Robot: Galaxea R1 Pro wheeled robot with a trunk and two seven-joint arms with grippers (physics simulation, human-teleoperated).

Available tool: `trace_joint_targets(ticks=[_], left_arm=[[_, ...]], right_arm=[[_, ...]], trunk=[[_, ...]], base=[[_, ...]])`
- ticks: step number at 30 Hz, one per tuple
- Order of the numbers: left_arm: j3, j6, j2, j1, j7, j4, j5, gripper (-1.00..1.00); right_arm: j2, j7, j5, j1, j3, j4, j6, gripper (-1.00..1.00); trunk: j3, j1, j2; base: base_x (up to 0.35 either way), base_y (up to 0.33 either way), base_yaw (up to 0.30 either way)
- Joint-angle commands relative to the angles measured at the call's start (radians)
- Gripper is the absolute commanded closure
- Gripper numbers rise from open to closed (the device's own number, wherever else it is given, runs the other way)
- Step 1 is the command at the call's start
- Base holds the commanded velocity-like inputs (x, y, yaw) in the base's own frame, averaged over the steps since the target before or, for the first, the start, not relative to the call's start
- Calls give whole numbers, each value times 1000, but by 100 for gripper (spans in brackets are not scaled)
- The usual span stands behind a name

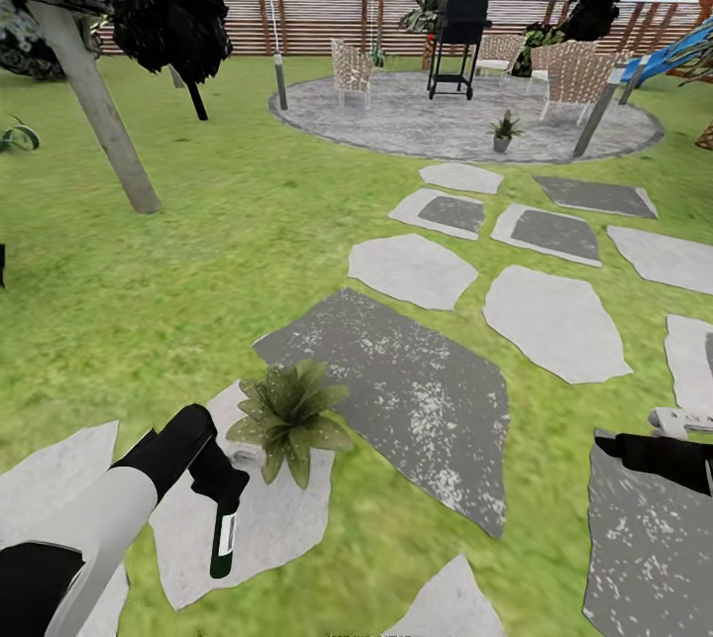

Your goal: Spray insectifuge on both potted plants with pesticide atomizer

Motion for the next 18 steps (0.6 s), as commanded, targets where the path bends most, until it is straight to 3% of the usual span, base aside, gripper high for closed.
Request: trace_joint_targets(ticks=[1, 11, 18], left_arm=[[-3, 3, 0, -1, -10, -2, -9, 100], [-1, 3, 0, -1, -10, -2, -8, 100], [-1, 3, -1, -1, -12, -2, -8, 100]], right_arm=[[0, 10, 10, 0, -1, -1, 2, -100], [0, 10, 10, 0, -1, -1, 2, -100], [-2, 10, 11, 0, -1, -1, 2, -100]], trunk=[[-1, 0, 0], [-7, 0, 0], [-7, 0, 0]], base=[[-37, -208, 233], [18, -86, 232], [197, -260, 51]])
